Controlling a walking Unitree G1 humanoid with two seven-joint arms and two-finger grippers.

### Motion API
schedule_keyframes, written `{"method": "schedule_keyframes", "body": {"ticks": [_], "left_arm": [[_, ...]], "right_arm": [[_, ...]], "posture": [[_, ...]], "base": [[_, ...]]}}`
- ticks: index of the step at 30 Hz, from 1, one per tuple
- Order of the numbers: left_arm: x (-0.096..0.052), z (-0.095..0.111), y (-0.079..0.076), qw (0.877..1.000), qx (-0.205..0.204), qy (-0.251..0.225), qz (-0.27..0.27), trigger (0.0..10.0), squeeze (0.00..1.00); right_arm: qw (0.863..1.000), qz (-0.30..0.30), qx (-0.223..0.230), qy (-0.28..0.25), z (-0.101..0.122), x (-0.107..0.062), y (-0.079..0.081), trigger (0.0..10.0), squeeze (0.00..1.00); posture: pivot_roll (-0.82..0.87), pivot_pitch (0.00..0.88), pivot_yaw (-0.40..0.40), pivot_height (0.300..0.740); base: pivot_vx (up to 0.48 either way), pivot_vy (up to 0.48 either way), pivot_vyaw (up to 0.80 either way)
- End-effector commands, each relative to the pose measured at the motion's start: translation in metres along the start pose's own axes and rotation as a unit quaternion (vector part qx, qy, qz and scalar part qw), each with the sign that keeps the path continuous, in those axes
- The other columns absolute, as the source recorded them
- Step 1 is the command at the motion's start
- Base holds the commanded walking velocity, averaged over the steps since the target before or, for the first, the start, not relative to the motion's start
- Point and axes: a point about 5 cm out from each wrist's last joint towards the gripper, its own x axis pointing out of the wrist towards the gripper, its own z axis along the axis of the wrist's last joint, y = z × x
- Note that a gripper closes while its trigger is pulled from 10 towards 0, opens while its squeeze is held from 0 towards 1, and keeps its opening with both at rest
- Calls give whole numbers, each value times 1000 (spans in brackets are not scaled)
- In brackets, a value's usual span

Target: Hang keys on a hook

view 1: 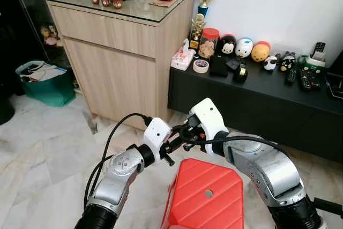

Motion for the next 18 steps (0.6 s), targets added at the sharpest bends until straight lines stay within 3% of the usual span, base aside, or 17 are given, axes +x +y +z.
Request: {"method": "schedule_keyframes", "body": {"ticks": [1,2,6,7,8,9,15,16,18], "left_arm": [[2,4,1,1000,1,-10,0,5686,0],[2,4,1,1000,2,-10,-1,10000,0],[2,4,2,1000,10,-5,-8,10000,0],[2,4,1,1000,12,-3,-10,10000,902],[2,4,1,1000,11,-2,-10,10000,902],[2,3,1,1000,9,-2,-11,10000,1000],[1,4,0,1000,5,-6,-14,10000,1000],[1,4,0,1000,5,-6,-14,10000,0],[2,5,0,1000,5,-8,-13,10000,0]], "right_arm": [[1000,-1,4,-2,1,-1,-1,10000,0],[1000,-1,4,-2,1,-1,-1,10000,0],[1000,-2,4,-3,1,-1,-1,10000,0],[1000,-2,3,-3,1,-1,-1,10000,0],[1000,-2,3,-3,1,-1,-1,10000,0],[1000,-2,3,-3,1,-1,-1,10000,0],[1000,-1,3,-3,1,-1,-1,10000,0],[1000,-1,3,-3,2,-1,-1,10000,0],[1000,-1,3,-3,2,-1,-1,10000,0]], "posture": [[36,0,-112,740],[36,0,-111,740],[36,0,-111,740],[36,0,-111,740],[36,0,-111,740],[36,0,-111,740],[37,0,-112,740],[37,0,-112,740],[35,0,-113,740]], "base": [[0,0,0],[0,0,0],[0,0,0],[0,0,0],[0,0,0],[0,0,0],[0,0,0],[0,0,0],[0,0,0]]}}
